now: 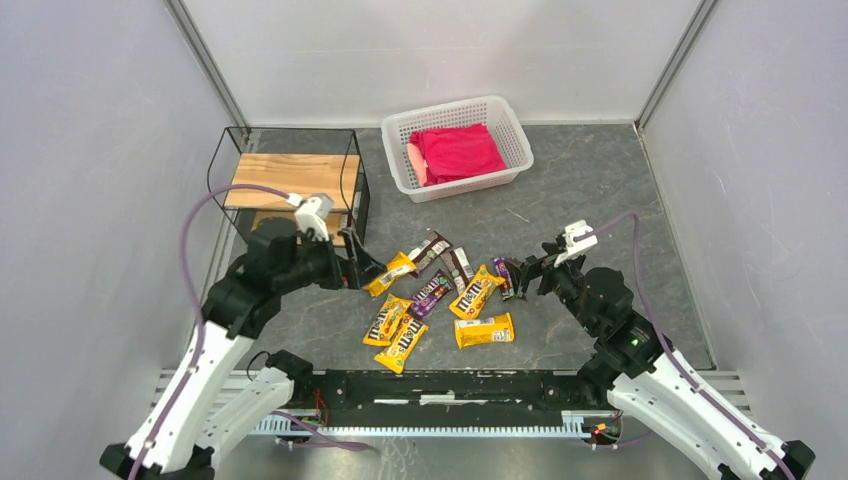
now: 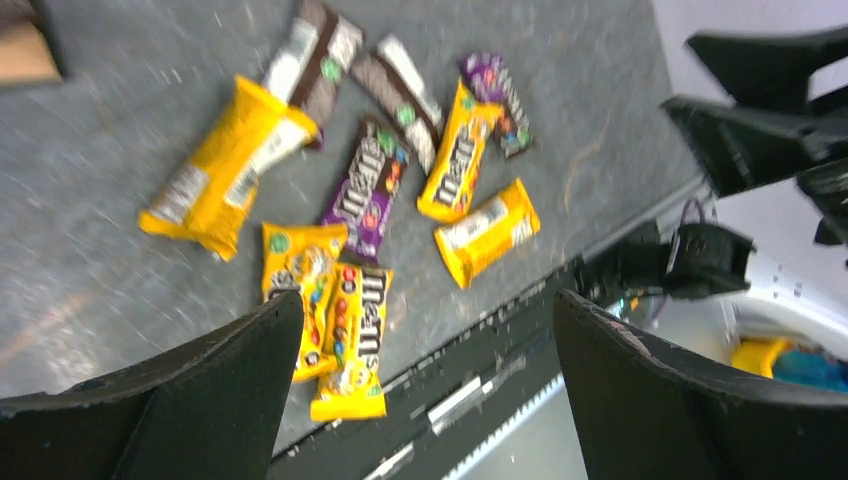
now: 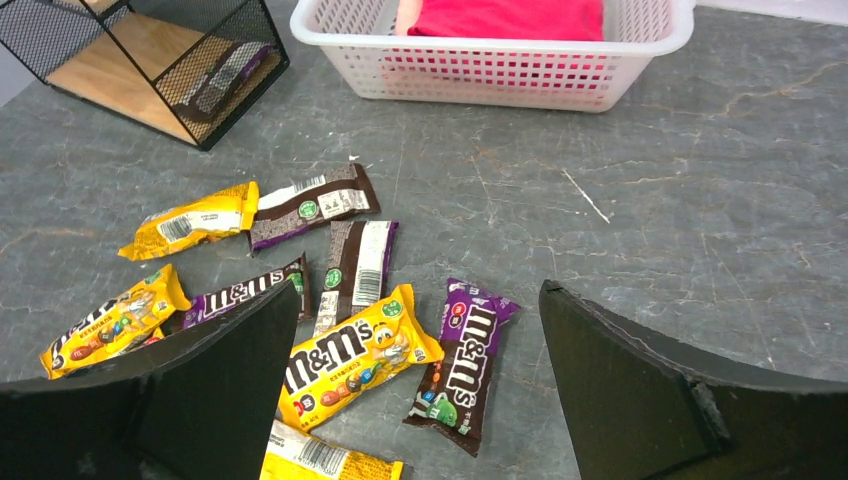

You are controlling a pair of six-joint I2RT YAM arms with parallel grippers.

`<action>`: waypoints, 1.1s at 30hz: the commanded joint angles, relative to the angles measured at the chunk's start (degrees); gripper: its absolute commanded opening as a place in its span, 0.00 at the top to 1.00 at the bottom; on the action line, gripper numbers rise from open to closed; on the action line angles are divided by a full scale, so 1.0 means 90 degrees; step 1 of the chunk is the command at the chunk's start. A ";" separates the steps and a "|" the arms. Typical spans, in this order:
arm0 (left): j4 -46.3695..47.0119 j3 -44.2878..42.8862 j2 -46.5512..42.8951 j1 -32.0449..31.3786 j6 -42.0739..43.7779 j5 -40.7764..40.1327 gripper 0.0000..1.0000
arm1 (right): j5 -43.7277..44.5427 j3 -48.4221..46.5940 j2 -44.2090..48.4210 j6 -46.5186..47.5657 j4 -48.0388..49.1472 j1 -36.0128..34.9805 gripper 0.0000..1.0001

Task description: Place and organize the candy bags onto the shelf

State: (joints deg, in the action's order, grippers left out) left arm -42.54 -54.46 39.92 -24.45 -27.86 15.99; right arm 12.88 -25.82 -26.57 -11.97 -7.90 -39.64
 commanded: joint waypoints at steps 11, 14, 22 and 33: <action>0.0371 0.0912 0.1923 -0.1941 -0.0890 -0.0400 0.00 | -0.0084 0.0150 0.0123 0.0264 0.0514 0.0008 0.02; 0.0369 0.0764 0.2552 -0.2839 -0.1056 -0.1221 0.00 | -0.0037 0.0193 0.0116 0.0279 0.0472 0.0015 0.02; 0.0606 0.0801 0.3927 -0.3550 -0.1174 -0.2081 0.00 | -0.0024 0.0289 0.0010 0.0226 0.0491 0.0015 0.02; 0.1040 0.0767 0.4737 -0.3966 -0.1248 -0.2358 0.05 | -0.0023 0.0300 -0.0056 0.0166 0.0462 0.0017 0.02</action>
State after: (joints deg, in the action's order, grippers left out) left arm -36.25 -45.58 80.25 -58.61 -36.71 -3.14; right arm 12.10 -23.51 -26.61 -10.24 -5.85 -39.64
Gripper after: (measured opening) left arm 0.977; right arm 0.979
